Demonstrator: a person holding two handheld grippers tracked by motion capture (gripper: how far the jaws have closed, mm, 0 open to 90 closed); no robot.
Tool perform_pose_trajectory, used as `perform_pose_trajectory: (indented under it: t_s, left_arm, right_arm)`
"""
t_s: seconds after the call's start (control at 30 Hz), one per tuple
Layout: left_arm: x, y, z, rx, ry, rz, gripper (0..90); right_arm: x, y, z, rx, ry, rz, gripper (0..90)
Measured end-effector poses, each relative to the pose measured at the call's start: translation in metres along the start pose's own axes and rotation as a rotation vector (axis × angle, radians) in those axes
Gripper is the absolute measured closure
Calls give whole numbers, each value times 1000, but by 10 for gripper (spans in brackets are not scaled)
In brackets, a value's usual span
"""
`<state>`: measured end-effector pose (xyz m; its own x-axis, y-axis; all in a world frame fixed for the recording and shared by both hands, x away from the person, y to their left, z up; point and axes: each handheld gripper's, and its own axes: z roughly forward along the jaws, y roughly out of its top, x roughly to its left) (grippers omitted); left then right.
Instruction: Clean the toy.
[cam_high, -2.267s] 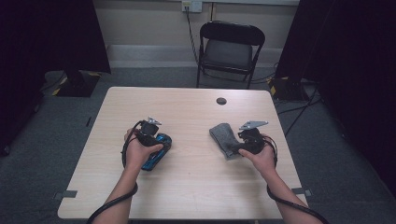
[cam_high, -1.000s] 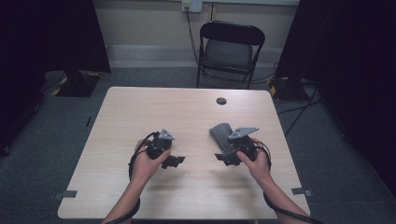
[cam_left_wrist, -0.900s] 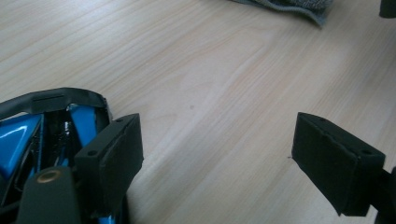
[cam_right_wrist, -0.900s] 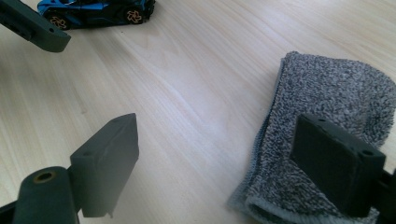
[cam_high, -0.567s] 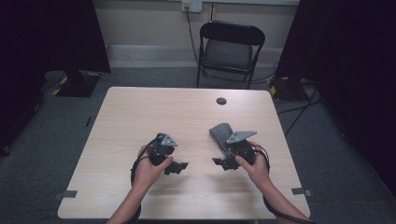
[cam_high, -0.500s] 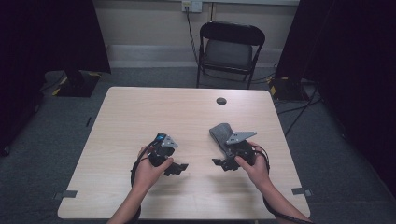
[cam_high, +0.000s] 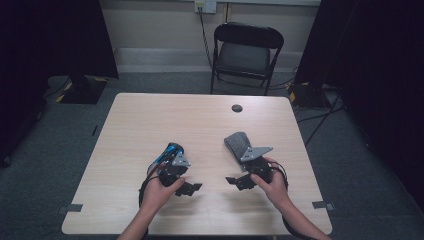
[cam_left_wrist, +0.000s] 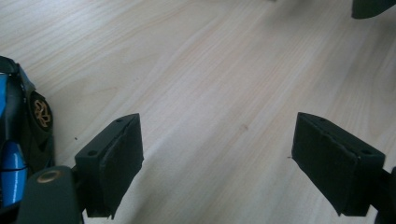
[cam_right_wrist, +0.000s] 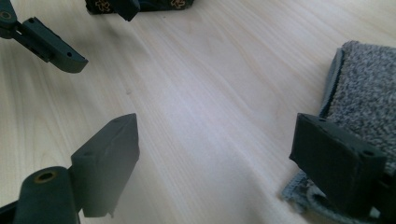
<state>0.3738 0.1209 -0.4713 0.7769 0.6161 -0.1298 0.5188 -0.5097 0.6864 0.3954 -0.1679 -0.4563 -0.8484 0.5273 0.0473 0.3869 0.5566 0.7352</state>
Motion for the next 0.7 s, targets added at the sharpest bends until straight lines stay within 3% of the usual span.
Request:
perform_pose_trajectory:
  t_s: [0.43, 0.7]
  left_arm:
    - [-11, -17, 7, 10, -26, 41, 162]
    - [-19, -25, 12, 24, -24, 98, 162]
  right_arm:
    - [13, -17, 6, 28, 41, -13, 145]
    - [18, -25, 8, 31, 46, -17, 145]
